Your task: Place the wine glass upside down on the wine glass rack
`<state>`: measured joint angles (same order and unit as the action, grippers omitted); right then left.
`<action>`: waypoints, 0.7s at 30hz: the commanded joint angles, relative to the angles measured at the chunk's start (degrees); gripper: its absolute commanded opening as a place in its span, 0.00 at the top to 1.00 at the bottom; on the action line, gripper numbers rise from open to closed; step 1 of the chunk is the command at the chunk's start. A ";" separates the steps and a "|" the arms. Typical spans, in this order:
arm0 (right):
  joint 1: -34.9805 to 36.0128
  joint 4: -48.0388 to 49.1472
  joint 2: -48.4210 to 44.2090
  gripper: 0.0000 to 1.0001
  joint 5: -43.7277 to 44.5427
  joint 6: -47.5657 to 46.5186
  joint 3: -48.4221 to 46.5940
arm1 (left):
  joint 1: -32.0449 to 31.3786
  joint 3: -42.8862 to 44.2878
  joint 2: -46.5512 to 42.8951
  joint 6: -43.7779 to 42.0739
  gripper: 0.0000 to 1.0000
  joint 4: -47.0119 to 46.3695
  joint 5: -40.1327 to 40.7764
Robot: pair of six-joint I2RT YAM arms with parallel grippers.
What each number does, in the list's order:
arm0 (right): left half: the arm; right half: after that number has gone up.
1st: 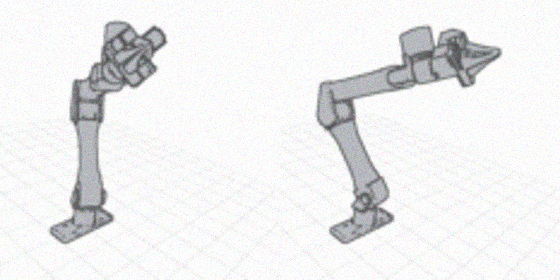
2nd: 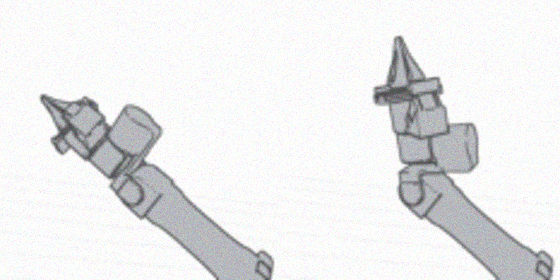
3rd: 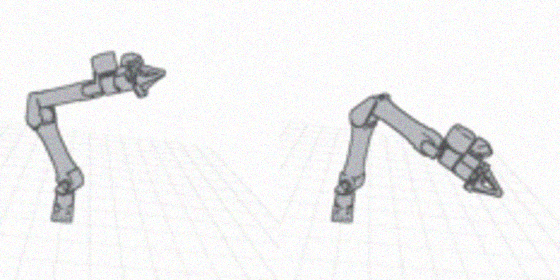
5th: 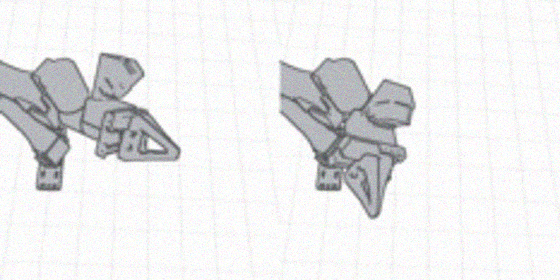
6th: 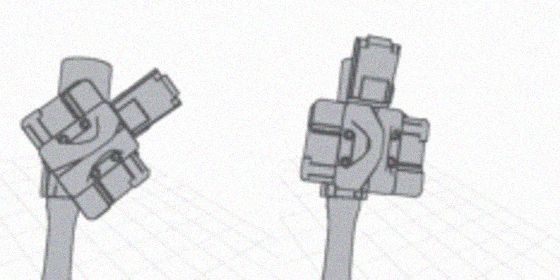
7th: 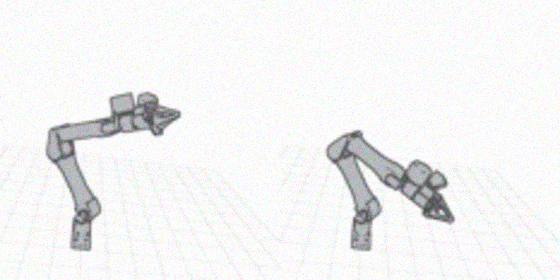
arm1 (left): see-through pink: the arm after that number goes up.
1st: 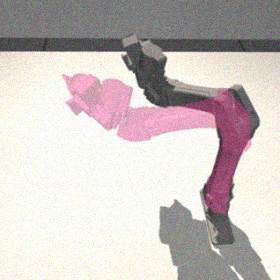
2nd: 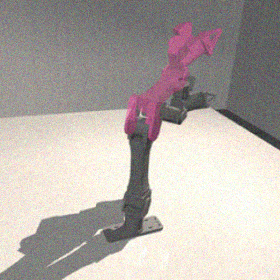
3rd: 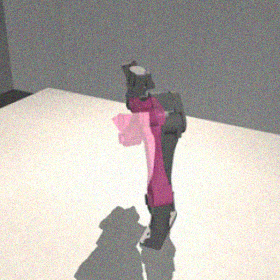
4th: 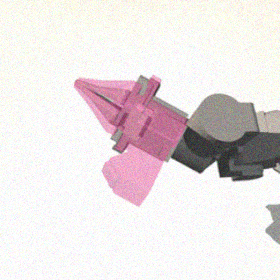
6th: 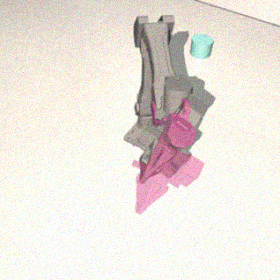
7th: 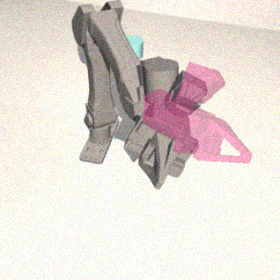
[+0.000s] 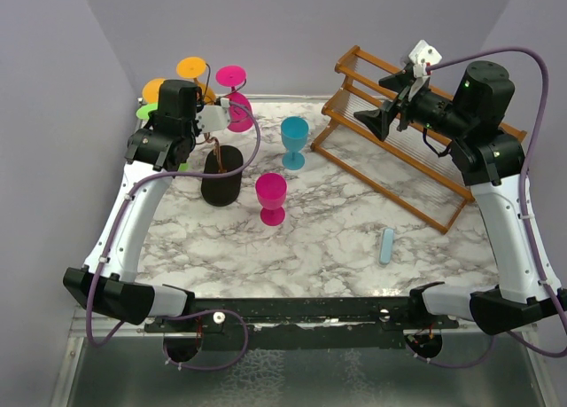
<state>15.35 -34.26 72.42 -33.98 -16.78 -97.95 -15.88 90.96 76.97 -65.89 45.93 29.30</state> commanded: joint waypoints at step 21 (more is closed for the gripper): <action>-0.90 2.08 -1.71 0.14 -1.94 0.52 1.32 | -0.10 2.53 -2.81 2.60 0.99 5.00 -1.02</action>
<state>15.07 -34.22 72.18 -34.26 -16.78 -97.08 -15.88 91.48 75.81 -64.58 49.54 29.69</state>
